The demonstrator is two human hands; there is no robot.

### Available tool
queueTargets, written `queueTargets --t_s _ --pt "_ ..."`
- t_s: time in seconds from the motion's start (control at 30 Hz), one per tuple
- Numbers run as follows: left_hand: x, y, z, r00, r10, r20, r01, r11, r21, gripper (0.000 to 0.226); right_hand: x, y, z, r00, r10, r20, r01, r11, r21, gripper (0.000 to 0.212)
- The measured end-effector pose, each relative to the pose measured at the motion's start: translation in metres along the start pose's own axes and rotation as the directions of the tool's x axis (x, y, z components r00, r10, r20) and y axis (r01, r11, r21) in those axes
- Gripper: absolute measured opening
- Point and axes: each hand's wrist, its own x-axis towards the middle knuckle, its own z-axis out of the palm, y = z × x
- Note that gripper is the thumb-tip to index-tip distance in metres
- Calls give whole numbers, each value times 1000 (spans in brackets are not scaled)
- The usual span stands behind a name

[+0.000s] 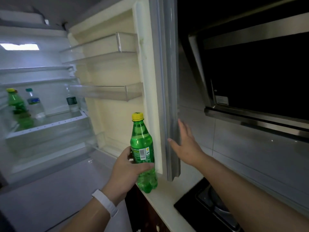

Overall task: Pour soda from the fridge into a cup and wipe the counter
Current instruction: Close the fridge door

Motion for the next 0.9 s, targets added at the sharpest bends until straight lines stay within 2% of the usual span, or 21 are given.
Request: queueTargets --t_s 0.13,0.33,0.53,0.63,0.77,0.9 --pt "-1 1 -2 1000 -8 5 8 1000 -10 51 5 -3 8 996 -22 83 36 985 -168 91" --pt "-9 -6 -7 999 -52 -8 52 998 -41 58 -2 -6 19 996 -28 88 44 983 -176 96" --pt "-14 -7 -20 998 -46 -51 45 999 -19 55 -23 -12 28 988 -93 122 122 957 -262 92" --pt "-23 -3 -26 993 -21 -116 19 1000 -15 51 -35 -13 31 978 -158 139 193 936 -294 87" --pt "-37 -4 -37 984 -16 -177 13 1000 -17 46 -42 -16 41 958 -273 88 287 923 -256 84" --pt "-56 -3 -48 967 -35 -251 34 999 -11 56 -41 -26 52 918 -390 67 393 884 -253 84"
